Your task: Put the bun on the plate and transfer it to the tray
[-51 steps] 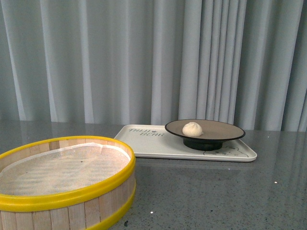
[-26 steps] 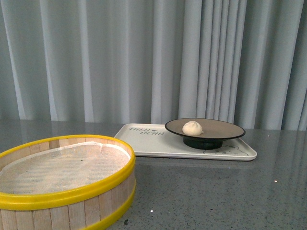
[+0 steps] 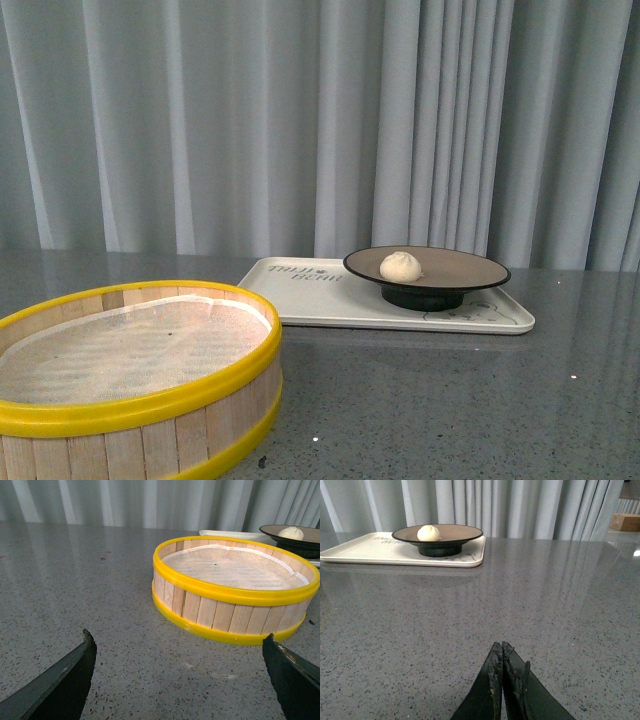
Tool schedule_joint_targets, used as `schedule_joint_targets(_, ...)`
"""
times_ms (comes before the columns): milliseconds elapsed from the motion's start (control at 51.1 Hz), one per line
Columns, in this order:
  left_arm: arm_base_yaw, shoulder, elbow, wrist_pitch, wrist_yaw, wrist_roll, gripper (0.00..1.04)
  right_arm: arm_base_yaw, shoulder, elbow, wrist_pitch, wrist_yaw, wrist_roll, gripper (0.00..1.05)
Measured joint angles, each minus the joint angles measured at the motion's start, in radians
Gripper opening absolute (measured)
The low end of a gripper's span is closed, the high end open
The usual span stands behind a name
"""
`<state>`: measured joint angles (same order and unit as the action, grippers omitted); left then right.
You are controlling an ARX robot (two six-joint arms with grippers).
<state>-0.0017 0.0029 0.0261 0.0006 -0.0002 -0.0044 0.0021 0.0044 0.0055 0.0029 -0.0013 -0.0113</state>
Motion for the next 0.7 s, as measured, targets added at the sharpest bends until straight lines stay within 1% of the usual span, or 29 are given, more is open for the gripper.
schedule_joint_targets(156, 0.000, 0.000, 0.000, 0.000, 0.000, 0.000, 0.98, 0.000, 0.000, 0.000, -0.002, 0.000, 0.000, 0.02)
schedule_joint_targets(196, 0.000, 0.000, 0.000, 0.000, 0.000, 0.000, 0.98, 0.000, 0.000, 0.000, -0.002, 0.000, 0.000, 0.05)
schedule_joint_targets(293, 0.000, 0.000, 0.000, 0.000, 0.000, 0.000, 0.98, 0.000, 0.000, 0.000, -0.002, 0.000, 0.000, 0.21)
schedule_joint_targets(313, 0.000, 0.000, 0.000, 0.000, 0.000, 0.000, 0.98, 0.000, 0.000, 0.000, -0.002, 0.000, 0.000, 0.23)
schedule_joint_targets(352, 0.000, 0.000, 0.000, 0.000, 0.000, 0.000, 0.98, 0.000, 0.000, 0.000, -0.002, 0.000, 0.000, 0.34)
schedule_joint_targets(450, 0.000, 0.000, 0.000, 0.000, 0.000, 0.000, 0.98, 0.000, 0.000, 0.000, -0.002, 0.000, 0.000, 0.53)
schedule_joint_targets(547, 0.000, 0.000, 0.000, 0.000, 0.000, 0.000, 0.98, 0.000, 0.000, 0.000, -0.002, 0.000, 0.000, 0.76)
schedule_joint_targets(645, 0.000, 0.000, 0.000, 0.000, 0.000, 0.000, 0.98, 0.000, 0.000, 0.000, -0.002, 0.000, 0.000, 0.96)
schedule_joint_targets(665, 0.000, 0.000, 0.000, 0.000, 0.000, 0.000, 0.98, 0.000, 0.000, 0.000, -0.002, 0.000, 0.001, 0.98)
schedule_joint_targets(704, 0.000, 0.000, 0.000, 0.000, 0.000, 0.000, 0.98, 0.000, 0.000, 0.000, -0.002, 0.000, 0.001, 0.96)
